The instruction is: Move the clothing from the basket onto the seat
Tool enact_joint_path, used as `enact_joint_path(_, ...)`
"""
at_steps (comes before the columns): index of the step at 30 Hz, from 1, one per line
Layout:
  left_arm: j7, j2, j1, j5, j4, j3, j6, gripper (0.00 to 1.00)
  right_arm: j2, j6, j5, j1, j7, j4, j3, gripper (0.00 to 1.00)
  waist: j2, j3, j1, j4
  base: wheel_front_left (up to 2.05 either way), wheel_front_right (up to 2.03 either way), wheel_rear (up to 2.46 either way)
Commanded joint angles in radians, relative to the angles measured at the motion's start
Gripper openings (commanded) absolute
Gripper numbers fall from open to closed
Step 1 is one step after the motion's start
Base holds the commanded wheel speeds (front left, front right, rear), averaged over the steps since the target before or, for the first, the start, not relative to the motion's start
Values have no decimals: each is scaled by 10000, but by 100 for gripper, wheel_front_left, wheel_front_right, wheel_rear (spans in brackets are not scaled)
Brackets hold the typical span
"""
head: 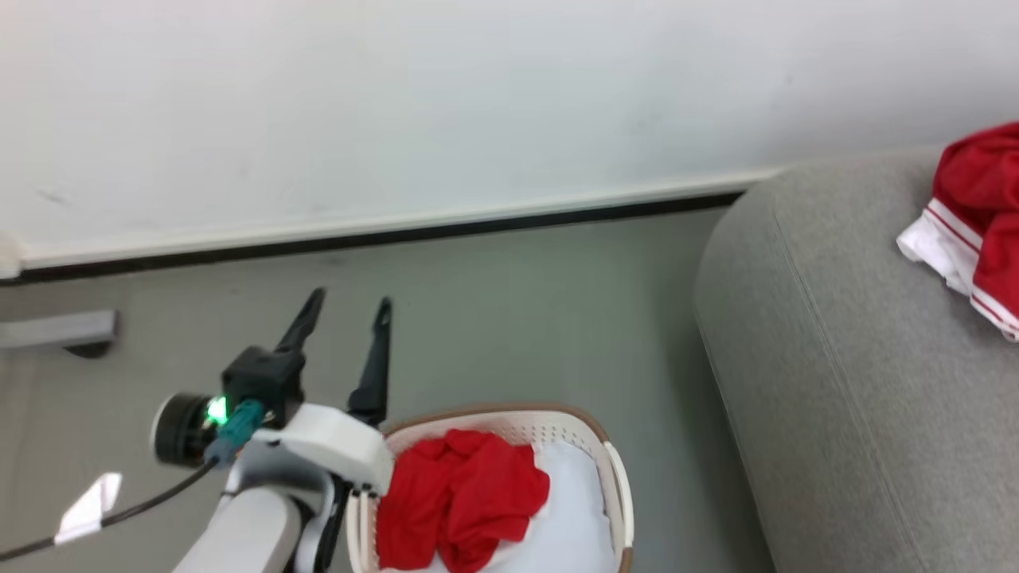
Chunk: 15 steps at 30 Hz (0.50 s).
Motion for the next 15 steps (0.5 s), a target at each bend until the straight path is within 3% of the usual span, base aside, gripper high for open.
enact_joint_path(1,-195,113,418,-222,121,164,122,100,191,-25,70,528,61,-213,93,100,0,-641,4,530,0,0,0)
enact_joint_path(15,-1382,245,2095,-565,769,683,576,100,1470,-25,199,2628,-51,-666,701,100,0,-1380,4,1185,0,0,0)
